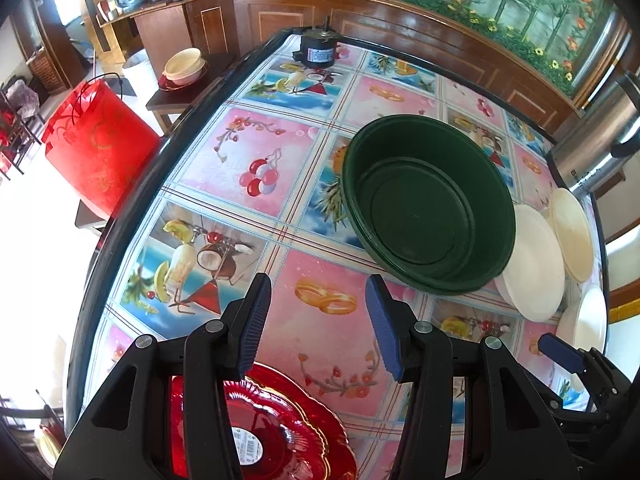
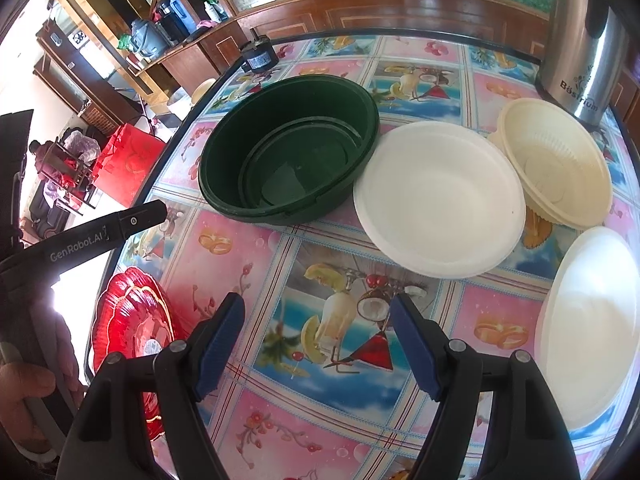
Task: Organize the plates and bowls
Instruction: 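Move the left gripper toward the dark green plastic basin, then close the left gripper on the green basin rim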
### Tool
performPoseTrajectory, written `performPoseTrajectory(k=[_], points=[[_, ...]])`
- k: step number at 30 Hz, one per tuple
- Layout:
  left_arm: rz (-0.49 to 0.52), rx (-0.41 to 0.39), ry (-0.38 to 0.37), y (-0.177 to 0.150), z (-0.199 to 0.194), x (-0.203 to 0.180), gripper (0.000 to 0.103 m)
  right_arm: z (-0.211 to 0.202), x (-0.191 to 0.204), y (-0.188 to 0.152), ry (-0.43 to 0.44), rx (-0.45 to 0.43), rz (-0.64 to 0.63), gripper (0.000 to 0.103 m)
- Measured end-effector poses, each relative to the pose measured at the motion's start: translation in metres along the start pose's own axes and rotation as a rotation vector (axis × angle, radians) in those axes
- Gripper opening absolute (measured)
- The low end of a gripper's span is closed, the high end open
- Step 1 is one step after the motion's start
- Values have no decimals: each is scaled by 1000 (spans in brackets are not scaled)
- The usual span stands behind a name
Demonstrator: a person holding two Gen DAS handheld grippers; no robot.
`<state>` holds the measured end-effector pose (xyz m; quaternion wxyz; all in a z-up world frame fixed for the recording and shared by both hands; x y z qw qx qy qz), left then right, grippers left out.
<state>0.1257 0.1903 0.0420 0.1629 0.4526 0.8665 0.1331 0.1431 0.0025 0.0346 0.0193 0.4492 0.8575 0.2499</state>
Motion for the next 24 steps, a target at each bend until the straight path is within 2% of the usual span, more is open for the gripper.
performPoseTrajectory(k=[8,12,24], points=[[-4,9,14,10,10,-5,49,2,1,15,8,-17,-21,75],[-10,29,1,18,15,-13,49,0,-2,32,3,-35,-43,75],[-4,32,39,40,38,-25,49,17,-27,86,-27,-41,-100,75]])
Point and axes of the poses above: each gripper's, at about its wrist camera, not at the fingertips, and z roughly the way its jaws point, x to its left, y to its top, the point moved 7 cm from there along z, roughly the way its jaws point, and after that the axes turned 14 degrees about -z, right-handed, at the moved point
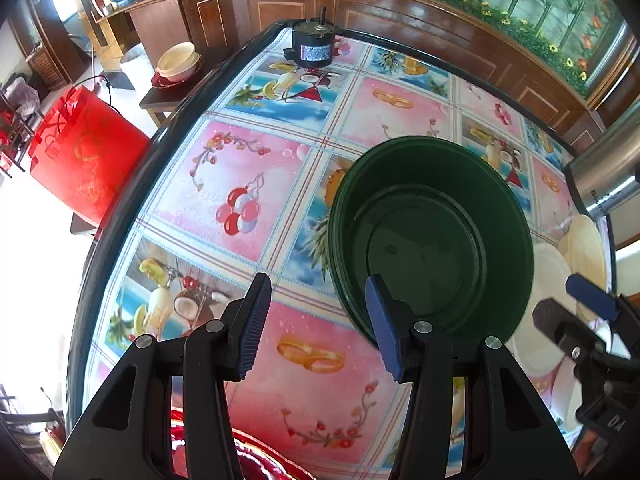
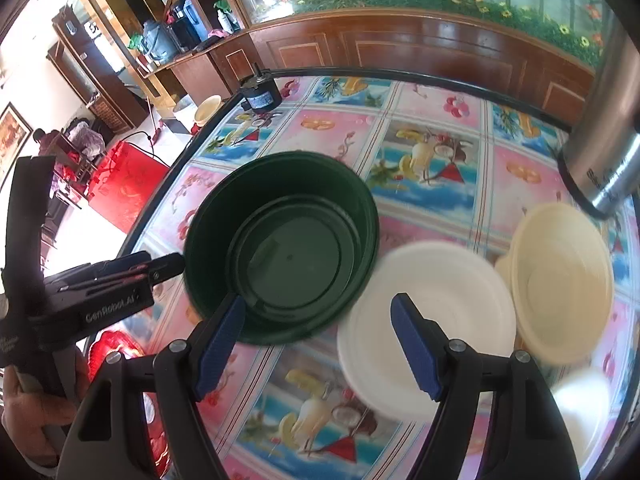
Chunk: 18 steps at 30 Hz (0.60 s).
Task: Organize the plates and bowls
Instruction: 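Close the left gripper on the green basin rim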
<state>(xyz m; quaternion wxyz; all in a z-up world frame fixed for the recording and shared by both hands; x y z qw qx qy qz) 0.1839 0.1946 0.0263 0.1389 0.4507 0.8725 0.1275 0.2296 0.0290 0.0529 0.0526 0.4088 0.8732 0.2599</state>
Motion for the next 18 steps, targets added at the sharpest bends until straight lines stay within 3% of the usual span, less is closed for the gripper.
performPoseTrajectory(k=[18], points=[[-45,34,20,11,32,-4,49,43,-31,28,5,47,-13,75]])
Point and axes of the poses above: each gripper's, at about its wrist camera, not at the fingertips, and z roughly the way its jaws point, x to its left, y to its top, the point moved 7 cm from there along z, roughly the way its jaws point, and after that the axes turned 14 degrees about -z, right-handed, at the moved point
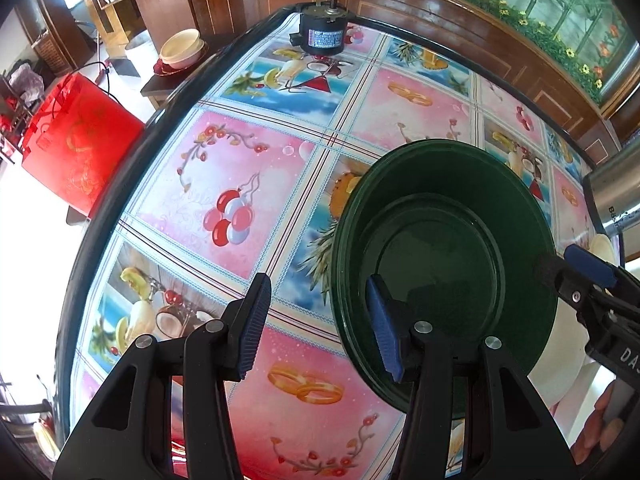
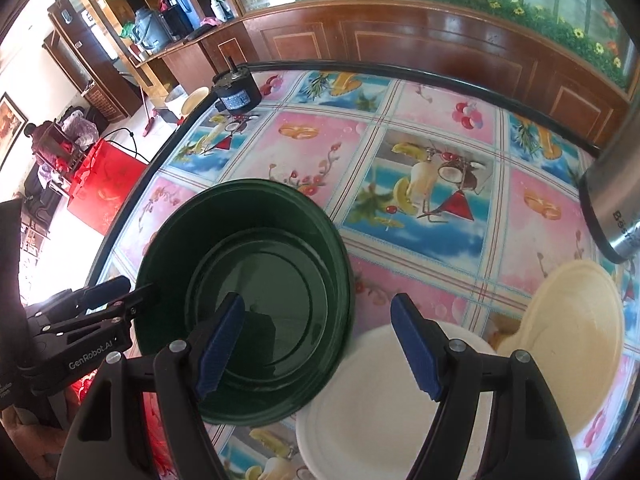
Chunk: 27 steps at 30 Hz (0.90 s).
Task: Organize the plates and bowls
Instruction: 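Close the left gripper on the green basin rim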
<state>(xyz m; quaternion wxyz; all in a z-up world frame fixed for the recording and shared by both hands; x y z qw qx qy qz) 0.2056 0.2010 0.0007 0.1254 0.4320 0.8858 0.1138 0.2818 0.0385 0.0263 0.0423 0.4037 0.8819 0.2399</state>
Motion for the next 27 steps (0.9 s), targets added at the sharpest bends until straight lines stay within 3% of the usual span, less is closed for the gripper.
performPoseTrajectory(k=[15,17,19,21,27], points=[[-10,49,-4,-5,15,-8,49,15,-11,9,2,33,-14,75],[-3,54,-4,-6,16,-10,49,18,-12,9,3,43,-19,68],[0,60,-4,-8,18,-11,49,21,-13,8,2,52,-18,50],[1,56,-1,-8,18,-11,49,23,-14,7,6,55,-14,40],[4,48,0,-8,19,-12,49,22,-14,6,11,45,-9,25]])
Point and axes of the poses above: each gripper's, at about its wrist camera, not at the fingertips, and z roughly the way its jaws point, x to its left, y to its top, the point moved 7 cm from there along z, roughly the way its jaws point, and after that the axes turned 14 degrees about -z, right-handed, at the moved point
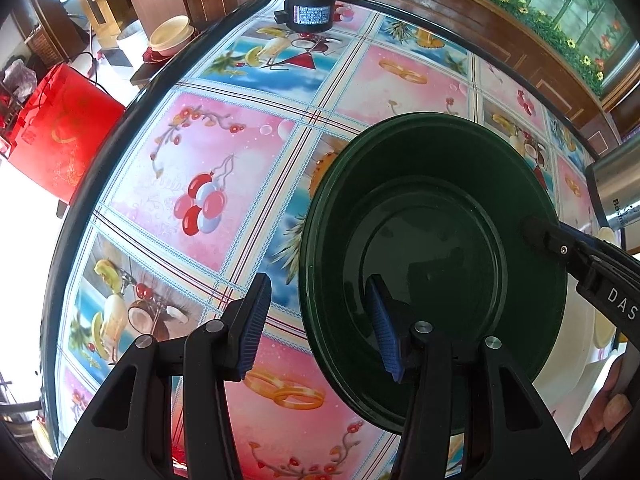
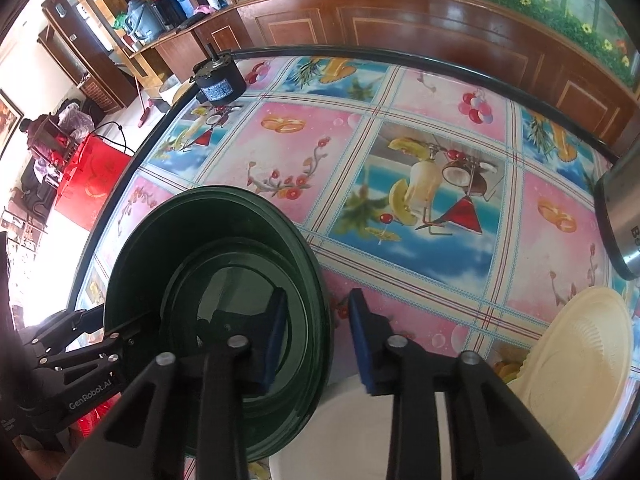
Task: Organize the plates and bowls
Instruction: 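Close the left gripper on the green basin rim, then lift the green basin and carry it over the red plates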
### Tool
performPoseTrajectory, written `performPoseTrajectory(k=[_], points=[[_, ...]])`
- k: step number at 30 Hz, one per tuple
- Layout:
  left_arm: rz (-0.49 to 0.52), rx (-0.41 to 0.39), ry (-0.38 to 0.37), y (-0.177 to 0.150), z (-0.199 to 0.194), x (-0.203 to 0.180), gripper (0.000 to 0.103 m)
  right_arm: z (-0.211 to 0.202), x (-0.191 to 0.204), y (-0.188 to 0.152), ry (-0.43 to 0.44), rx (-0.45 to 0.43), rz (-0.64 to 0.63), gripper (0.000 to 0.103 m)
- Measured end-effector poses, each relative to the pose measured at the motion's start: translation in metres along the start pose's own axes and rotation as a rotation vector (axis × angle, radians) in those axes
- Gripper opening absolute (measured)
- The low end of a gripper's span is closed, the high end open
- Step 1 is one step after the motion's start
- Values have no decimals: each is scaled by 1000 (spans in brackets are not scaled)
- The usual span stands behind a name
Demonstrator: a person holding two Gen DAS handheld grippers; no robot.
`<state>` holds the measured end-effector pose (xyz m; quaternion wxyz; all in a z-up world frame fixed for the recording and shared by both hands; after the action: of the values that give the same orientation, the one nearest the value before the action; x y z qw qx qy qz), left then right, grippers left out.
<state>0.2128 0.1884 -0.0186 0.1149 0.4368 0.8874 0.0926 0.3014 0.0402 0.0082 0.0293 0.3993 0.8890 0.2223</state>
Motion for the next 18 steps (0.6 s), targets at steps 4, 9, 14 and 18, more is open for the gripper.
performPoseTrajectory(k=[4,9,14,18], points=[[-3,-1,-3,1,0,0,49,-1,0,0,-2,-8,-2,16],[6,3,1,1,2,-2,38,-2,6,1,-6,-8,-21,10],[14,-3,24,1,5,3,30,-2,12,-1,-12,-13,-35,9],[19,-10,27,0,2,6,27,-3,14,-4,-10,-18,-32,9]])
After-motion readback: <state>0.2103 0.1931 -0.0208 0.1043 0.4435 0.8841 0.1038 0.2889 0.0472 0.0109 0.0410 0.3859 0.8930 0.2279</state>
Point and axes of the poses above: each gripper's, at about its wrist camera, not at the fingertips, and z roughly the way its jaws point, x to its left, y to its top, the point moved 7 cm from there along z, roughly the way its jaws point, and after that the axes turned 14 degrees about -z, right-handed, at the moved point
